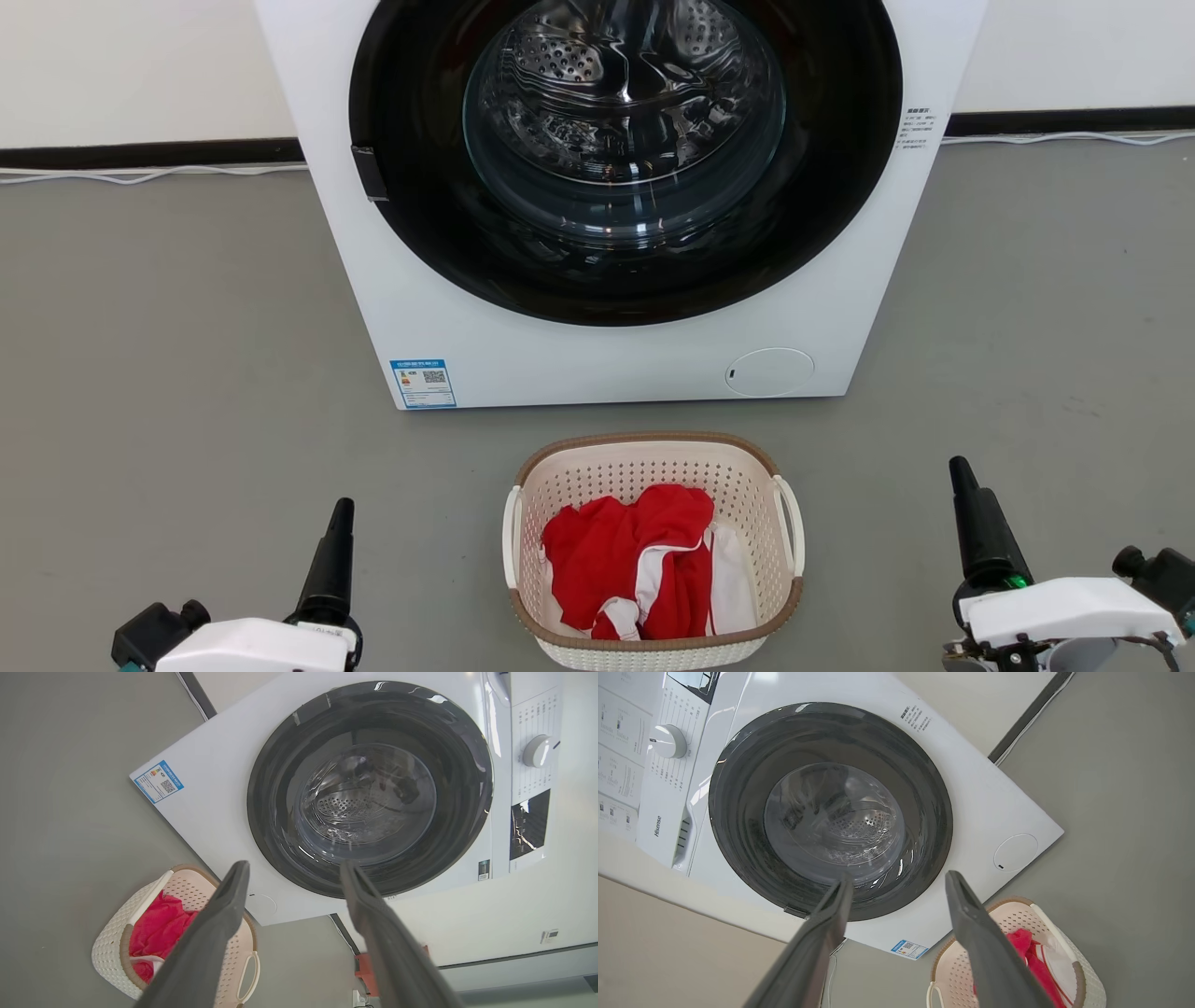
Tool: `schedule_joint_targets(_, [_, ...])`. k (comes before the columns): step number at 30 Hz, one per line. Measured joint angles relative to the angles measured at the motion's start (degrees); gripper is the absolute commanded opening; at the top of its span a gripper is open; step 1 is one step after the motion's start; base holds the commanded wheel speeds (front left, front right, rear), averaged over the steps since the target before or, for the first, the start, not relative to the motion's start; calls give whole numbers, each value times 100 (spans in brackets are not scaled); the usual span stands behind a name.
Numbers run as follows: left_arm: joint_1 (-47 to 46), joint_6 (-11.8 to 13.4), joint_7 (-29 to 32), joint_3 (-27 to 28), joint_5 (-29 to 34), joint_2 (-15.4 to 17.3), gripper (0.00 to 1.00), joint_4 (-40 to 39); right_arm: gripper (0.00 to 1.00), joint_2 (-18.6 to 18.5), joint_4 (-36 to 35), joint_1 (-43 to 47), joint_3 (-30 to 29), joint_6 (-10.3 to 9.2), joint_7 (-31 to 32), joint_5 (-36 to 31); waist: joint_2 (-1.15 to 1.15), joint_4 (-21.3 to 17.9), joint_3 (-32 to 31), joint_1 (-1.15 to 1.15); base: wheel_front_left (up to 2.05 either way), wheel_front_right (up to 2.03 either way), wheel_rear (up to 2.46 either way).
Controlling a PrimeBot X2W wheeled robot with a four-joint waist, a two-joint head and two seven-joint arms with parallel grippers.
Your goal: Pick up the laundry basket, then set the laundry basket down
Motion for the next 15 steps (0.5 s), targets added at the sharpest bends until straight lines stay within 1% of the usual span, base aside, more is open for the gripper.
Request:
schedule_joint_targets(2, [0, 9, -54, -8, 174, 0, 100, -3, 100, -22, 8, 1, 21, 0, -19, -240, 0, 0, -2, 0, 0, 0, 0])
schedule_joint_targets(15, [-1, 26, -266, -49, 948, 3, 100, -23, 100, -91, 16, 1, 105, 0, -238, -1245, 0, -10, -7, 0, 0, 0, 0])
